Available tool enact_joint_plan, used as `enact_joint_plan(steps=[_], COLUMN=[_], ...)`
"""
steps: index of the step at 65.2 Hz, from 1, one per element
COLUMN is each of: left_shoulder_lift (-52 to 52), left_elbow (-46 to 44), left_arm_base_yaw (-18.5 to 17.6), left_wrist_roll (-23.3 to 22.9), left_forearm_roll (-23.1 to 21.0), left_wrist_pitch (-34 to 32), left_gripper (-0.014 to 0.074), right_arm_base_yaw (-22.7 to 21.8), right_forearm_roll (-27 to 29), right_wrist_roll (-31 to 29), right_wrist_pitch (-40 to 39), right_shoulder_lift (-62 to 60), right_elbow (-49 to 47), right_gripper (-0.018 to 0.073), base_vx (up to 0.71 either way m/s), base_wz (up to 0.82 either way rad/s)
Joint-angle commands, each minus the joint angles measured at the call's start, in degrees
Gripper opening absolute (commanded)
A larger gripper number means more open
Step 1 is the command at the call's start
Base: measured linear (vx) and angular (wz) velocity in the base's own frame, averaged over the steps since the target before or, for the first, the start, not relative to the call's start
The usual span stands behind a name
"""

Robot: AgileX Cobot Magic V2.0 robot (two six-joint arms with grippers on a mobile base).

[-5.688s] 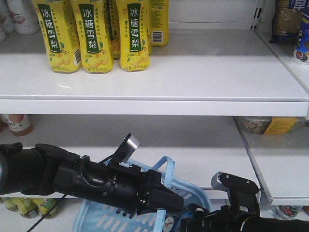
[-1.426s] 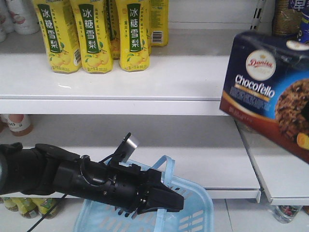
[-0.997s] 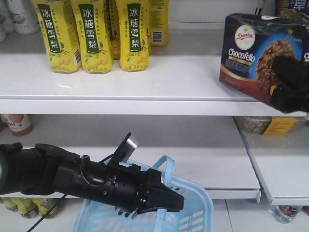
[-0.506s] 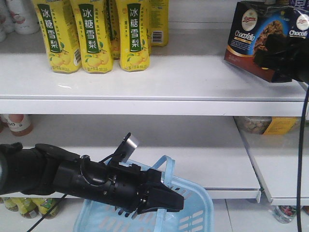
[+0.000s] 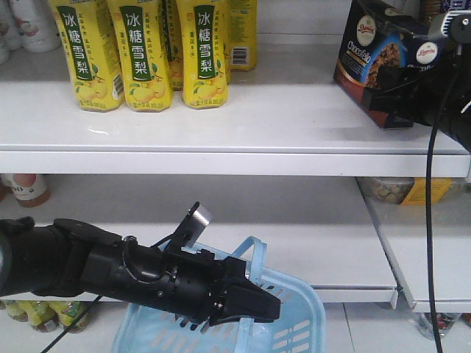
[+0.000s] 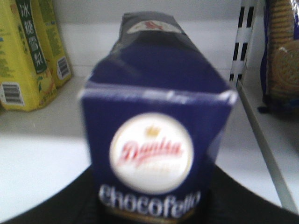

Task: Left arm holds basket, right arm returns cookies
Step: 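Set the cookie box upright on the upper shelf and release it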

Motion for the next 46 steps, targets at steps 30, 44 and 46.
enact_joint_plan(steps=[30, 44, 46], left_shoulder_lift=[-2.8, -2.8, -2.8], left_elbow=[-1.3, -1.3, -1.3], left_arm_base_yaw=[0.1, 0.1, 0.1], left_wrist_roll=[1.2, 1.2, 1.2], left_forearm_roll=[-3.4, -3.4, -3.4], left_wrist_pitch=[2.7, 2.7, 2.7], left_gripper=[-0.0006, -0.0006, -0.0006], right_arm_base_yaw=[-0.2, -0.2, -0.2], right_forearm_roll=[0.0, 0.1, 0.1], right_wrist_roll=[0.1, 0.1, 0.1], right_wrist_pitch=[-1.1, 5.9, 6.9], right_shoulder_lift=[-8.0, -14.9, -16.2], right_elbow=[-1.8, -1.8, -1.8], right_gripper=[0.0508, 0.0508, 0.0508], base_vx=[0.00, 0.00, 0.00], base_wz=[0.00, 0.00, 0.00])
